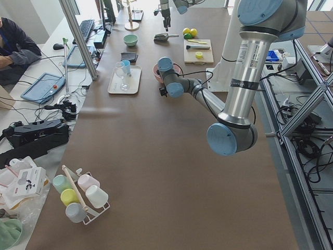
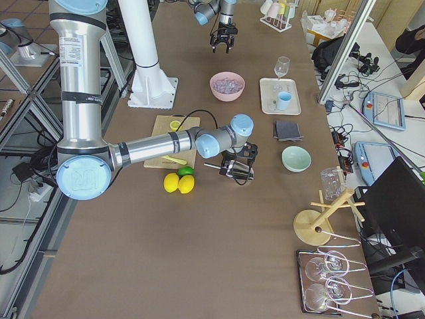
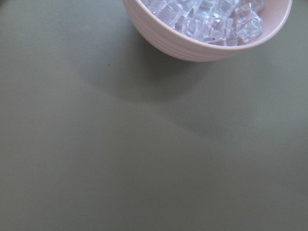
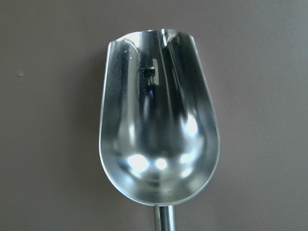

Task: Put ice in cup with scoop
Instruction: 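Move the left gripper toward the pink bowl while the right gripper reaches the metal scoop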

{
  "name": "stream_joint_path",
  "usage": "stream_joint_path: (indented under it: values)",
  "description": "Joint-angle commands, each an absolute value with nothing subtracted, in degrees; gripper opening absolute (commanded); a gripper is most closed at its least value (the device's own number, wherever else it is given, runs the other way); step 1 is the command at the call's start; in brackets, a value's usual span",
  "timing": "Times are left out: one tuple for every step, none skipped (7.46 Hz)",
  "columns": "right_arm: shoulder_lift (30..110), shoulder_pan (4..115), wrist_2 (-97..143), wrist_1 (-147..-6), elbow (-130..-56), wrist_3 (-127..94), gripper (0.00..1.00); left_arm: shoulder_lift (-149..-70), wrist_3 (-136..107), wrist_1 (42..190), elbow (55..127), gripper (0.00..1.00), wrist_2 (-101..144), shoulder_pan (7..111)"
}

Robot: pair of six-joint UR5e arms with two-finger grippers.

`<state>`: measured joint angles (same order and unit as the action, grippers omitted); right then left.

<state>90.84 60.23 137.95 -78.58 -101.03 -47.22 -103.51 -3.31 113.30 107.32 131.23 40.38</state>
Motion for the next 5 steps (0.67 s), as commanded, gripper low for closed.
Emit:
stream_joint_path:
  values:
    - [90.9, 54.9, 138.0, -78.5, -101.1, -48.3, 1.0, -105.2, -3.1, 126.9, 99.3, 0.98, 130.1, 39.6]
    - [90.9, 52.6, 137.8, -78.6, -101.0, -48.9, 1.0, -106.0, -3.1, 133.4, 96.4, 0.98, 129.5, 38.2]
    - [91.0, 51.7, 137.2, -78.6, -101.0, -49.5, 1.0, -106.0, -3.1, 141.2, 94.3, 0.98, 127.6, 36.5]
    - [91.0, 50.8, 136.2, -78.6, -100.8, -49.5, 1.0, -106.0, -3.1, 151.0, 90.9, 0.98, 124.5, 34.3]
    - [91.1, 50.4, 136.1, -78.6, -100.6, -49.5, 1.0, -106.1, -2.8, 157.0, 89.1, 0.98, 123.0, 32.8]
